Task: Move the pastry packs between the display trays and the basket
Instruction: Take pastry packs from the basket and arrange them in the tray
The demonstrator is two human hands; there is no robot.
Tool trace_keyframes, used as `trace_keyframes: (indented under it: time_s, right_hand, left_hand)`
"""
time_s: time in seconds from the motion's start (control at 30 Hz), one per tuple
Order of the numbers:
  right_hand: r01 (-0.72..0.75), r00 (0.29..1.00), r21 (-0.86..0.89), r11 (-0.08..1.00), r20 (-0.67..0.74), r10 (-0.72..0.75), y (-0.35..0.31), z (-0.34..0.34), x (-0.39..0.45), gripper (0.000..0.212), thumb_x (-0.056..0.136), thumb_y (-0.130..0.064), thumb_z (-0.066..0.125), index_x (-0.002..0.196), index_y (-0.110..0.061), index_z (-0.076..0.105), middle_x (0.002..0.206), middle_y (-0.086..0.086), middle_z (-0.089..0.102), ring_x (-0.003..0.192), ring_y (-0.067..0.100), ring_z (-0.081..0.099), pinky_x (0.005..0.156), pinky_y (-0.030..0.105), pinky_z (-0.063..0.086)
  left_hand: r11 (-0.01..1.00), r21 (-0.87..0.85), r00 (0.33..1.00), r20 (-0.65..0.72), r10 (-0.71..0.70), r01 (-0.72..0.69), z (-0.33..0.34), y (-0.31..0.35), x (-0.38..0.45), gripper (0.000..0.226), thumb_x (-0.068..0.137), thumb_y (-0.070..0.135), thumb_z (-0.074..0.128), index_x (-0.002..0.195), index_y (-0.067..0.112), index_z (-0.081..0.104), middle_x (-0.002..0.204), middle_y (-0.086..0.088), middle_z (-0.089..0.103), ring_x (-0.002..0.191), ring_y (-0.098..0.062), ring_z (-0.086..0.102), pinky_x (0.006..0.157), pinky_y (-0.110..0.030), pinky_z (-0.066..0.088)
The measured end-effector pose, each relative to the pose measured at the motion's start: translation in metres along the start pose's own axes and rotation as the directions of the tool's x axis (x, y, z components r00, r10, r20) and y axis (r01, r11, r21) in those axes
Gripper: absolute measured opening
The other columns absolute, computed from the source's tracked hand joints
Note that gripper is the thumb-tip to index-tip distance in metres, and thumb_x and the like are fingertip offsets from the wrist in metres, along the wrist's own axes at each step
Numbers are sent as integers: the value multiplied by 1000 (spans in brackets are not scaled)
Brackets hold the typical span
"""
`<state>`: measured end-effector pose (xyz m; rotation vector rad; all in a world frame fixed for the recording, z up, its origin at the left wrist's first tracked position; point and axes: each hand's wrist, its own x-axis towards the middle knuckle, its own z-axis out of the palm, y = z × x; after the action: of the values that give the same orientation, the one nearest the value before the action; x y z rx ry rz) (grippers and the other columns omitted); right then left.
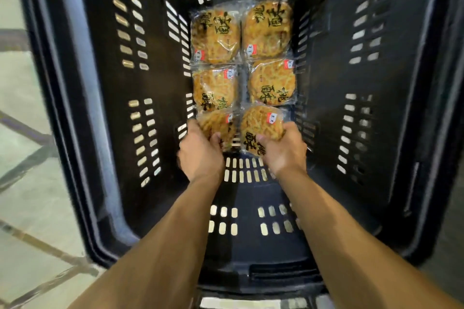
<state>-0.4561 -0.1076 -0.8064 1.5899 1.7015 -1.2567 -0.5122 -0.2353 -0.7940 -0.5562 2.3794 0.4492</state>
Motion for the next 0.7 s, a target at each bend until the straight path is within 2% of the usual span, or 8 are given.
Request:
trace_keyframes:
  time_s: [0.1, 0.23, 0.3, 0.4, 0.47, 0.53, 0.63, 0.7]
  right_hand:
    - [92, 995, 95, 991, 22, -94, -17, -36, -37, 23, 89, -30, 75, 104, -25, 58, 96, -6, 66, 92, 17, 64, 88, 46, 54]
    - [280, 960, 183, 943, -39, -277, -63, -117, -130, 21, 87, -27, 77, 94, -28, 57, 90, -9, 67, 86, 9, 64, 83, 41, 53]
    - [363, 932, 198, 910, -93, -352, -93, -167, -197, 24, 87, -25, 78, 93, -30, 56, 89, -10, 66, 85, 6, 63, 80, 38, 51]
    - [493, 867, 278, 824, -240, -437, -133, -248, -321, 22, 88, -21, 77, 95, -29, 57, 90, -5, 69, 87, 13, 67, 80, 42, 55]
    - [579, 808, 354, 735, -370, -458, -148, -298, -411, 20, 90, -18, 75, 99, -23, 58, 93, -2, 71, 90, 18, 69, 84, 46, 58]
    - [671, 734, 422, 610, -498, -462, -151, -339, -496, 18, 93, -13, 71, 102, -18, 57, 89, -3, 73, 88, 16, 70, 85, 45, 58]
    - [766, 630, 448, 460, -664, -403, -126, -389, -601, 24, 87, -17, 76, 105, -17, 60, 95, -1, 75, 92, 19, 71, 87, 50, 59]
    - [815, 560, 428, 391, -757, -337, -94, -418, -657, 39, 80, -22, 83, 112, -15, 61, 108, 10, 75, 99, 26, 71, 89, 51, 58]
  left_hand:
    - [990, -138, 998, 58, 23, -15, -34, 4, -22, 37, 92, 33, 72, 120, 17, 54, 109, -3, 66, 111, -29, 60, 98, -47, 46]
    - [900, -426, 970, 165, 177, -91, -133, 40, -79, 33, 84, 24, 81, 110, 21, 61, 93, 13, 65, 84, 0, 63, 83, -32, 60]
    - [875, -434, 947, 127, 296, -215, -202, 65, -113, 27, 81, 27, 84, 94, 31, 61, 90, 13, 67, 85, -6, 66, 85, -38, 58]
    - [773, -517, 883, 67, 465, -367, -317, 111, -179, 29, 76, 35, 85, 95, 32, 63, 95, 6, 73, 90, -21, 72, 80, -44, 59]
    - [660, -577, 792, 35, 609, -482, -394, 143, -241, 24, 81, 24, 83, 97, 26, 65, 91, 5, 72, 84, -13, 73, 69, -30, 57]
    - [522, -622, 645, 35, 763, -583, -458, 170, -306, 19, 84, 19, 81, 96, 24, 68, 88, 8, 74, 77, 0, 71, 64, -20, 55]
    - [328, -628, 371, 66, 926, -706, -521, 201, -405, 19, 82, 24, 82, 96, 27, 69, 90, 13, 77, 86, -3, 72, 78, -24, 57]
    - [195, -628, 185, 82, 979, -753, -542, 217, -472, 21, 78, 24, 85, 93, 28, 69, 88, 15, 77, 86, -7, 72, 80, -28, 57]
